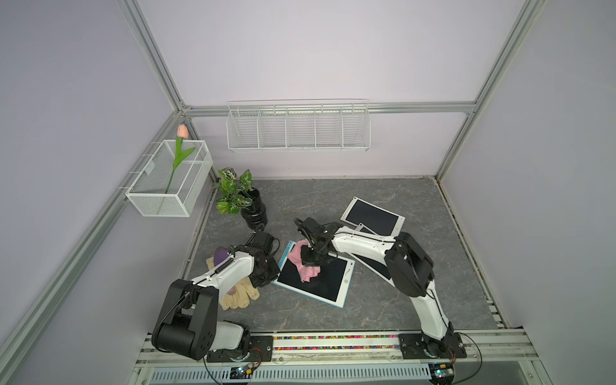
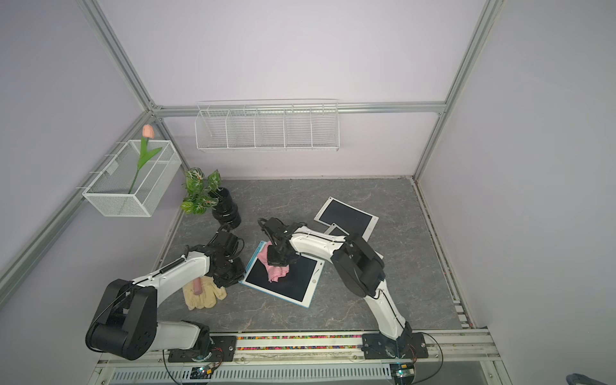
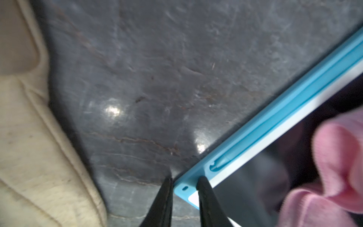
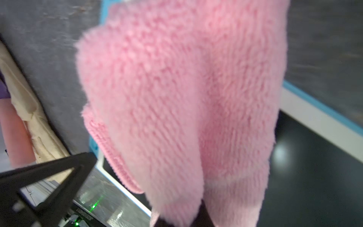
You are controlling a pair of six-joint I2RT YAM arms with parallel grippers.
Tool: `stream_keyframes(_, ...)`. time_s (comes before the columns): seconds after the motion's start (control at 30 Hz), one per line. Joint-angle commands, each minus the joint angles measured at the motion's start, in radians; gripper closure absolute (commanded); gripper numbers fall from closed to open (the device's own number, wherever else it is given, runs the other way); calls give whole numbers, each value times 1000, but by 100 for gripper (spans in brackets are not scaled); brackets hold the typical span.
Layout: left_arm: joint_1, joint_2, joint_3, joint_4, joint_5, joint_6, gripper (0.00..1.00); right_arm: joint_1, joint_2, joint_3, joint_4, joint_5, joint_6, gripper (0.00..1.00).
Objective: Wipe the drawing tablet
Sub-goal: Wipe the dirt from the drawing tablet.
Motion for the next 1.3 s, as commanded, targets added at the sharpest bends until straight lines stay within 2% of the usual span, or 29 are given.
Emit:
stream_keyframes(0.0,-9,42,-24,-6,-51,-18,74,-72,-138,-186,22,60,6,93)
stream_keyframes(0.1,-11,45,-17,-9,-53,-17,74,-76,-198,-267,33,63,-4,93)
stream_keyframes(0.2,-15,47,-15,-8,-55,-19,74,-48,-132,-183,41,49,7,93)
stream_keyframes(0.43,-25,50,-6,-9,-58,-25,74,19,278,458,-78,-24,48,93)
stream_keyframes(0.5,-28,53,-2,-10,-61,-27,74,9,329,537,-111,-35,58,93)
stream_keyframes(0.6,-31,59,4,-9,-62,-30,74,-21,268,419,-96,-23,54,93)
stream_keyframes(0.77,-35,68,4,-3,-62,-31,74,-106,-46,-107,39,-3,49,93)
stream_keyframes(0.83,-36,69,8,-5,-62,-30,74,-136,-165,-252,53,13,36,93)
stream_keyframes(0.9,-38,71,14,-8,-62,-30,74,-145,-242,-327,47,35,16,93)
stream_keyframes(1.03,-43,75,24,-9,-64,-29,75,-110,-205,-282,48,25,21,93)
stream_keyframes(1.27,-52,70,126,-67,-77,1,72,-4,78,112,26,-21,64,93)
